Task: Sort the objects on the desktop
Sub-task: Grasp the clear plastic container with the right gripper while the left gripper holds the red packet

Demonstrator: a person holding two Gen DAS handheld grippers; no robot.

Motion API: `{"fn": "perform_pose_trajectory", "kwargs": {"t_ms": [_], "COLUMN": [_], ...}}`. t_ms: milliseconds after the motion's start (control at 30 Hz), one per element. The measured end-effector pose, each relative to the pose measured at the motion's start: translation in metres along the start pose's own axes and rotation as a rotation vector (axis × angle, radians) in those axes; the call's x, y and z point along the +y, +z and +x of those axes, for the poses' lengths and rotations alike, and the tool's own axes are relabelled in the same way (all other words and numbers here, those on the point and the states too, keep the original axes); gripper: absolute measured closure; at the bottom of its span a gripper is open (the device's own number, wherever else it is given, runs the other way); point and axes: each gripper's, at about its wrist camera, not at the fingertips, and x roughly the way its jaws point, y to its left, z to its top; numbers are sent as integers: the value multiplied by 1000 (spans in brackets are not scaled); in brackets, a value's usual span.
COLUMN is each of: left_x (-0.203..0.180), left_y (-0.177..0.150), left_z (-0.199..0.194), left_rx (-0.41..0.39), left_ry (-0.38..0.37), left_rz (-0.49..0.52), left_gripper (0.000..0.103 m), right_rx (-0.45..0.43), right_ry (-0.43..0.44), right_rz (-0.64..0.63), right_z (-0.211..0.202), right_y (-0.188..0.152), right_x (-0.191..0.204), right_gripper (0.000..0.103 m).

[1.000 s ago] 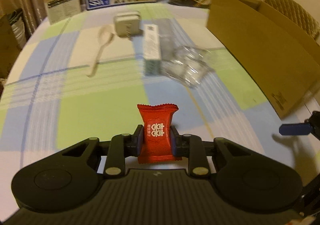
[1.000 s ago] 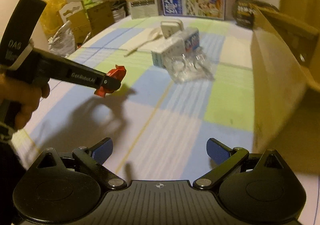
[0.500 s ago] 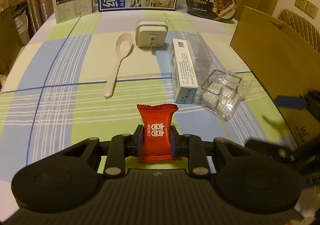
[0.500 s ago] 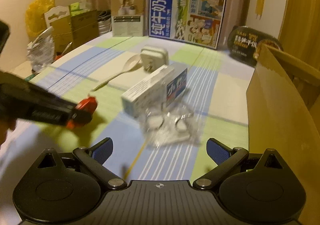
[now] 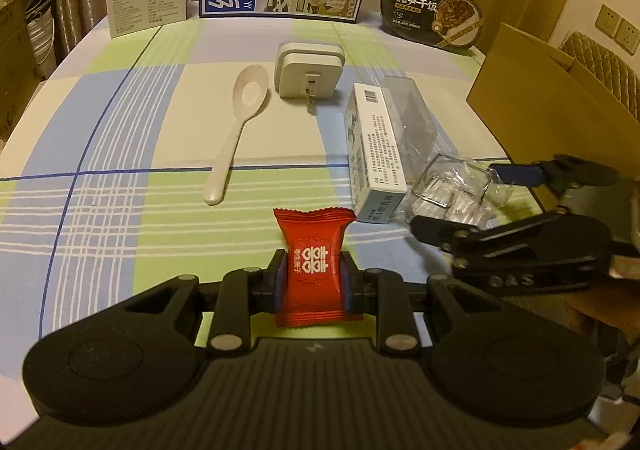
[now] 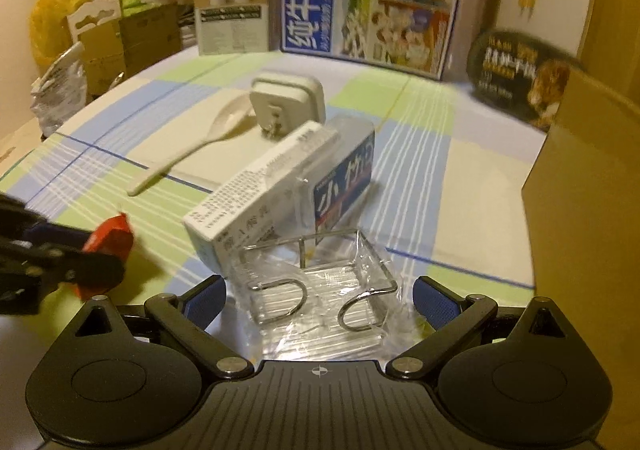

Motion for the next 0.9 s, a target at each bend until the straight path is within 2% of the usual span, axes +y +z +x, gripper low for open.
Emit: {"fn": "perform_pose_trajectory", "kwargs": {"t_ms": [33,100,200,467,900], "left_x": [0,0,-1,-10,-41], "left_y": [0,0,0,-9,-49], "left_z": [0,0,0,-4,-38], "left_rx": [-1,0,1,21,50], "left_ry": [-1,-6,-14,-32,-37], "left_rz": [-3,-11,-9,15,85], "left_gripper": [81,81,81,81,81], "right_rx": [0,3,10,11,17], "right_ry": [4,31,33,12,-11], "right_rz": [9,19,17,124,192], "right_z": [2,4,2,-36,-121], "right_y": [0,1,0,-26,-85], "right_x": [-1,-3,0,4,15], "right_gripper": [7,22,36,38,38]}}
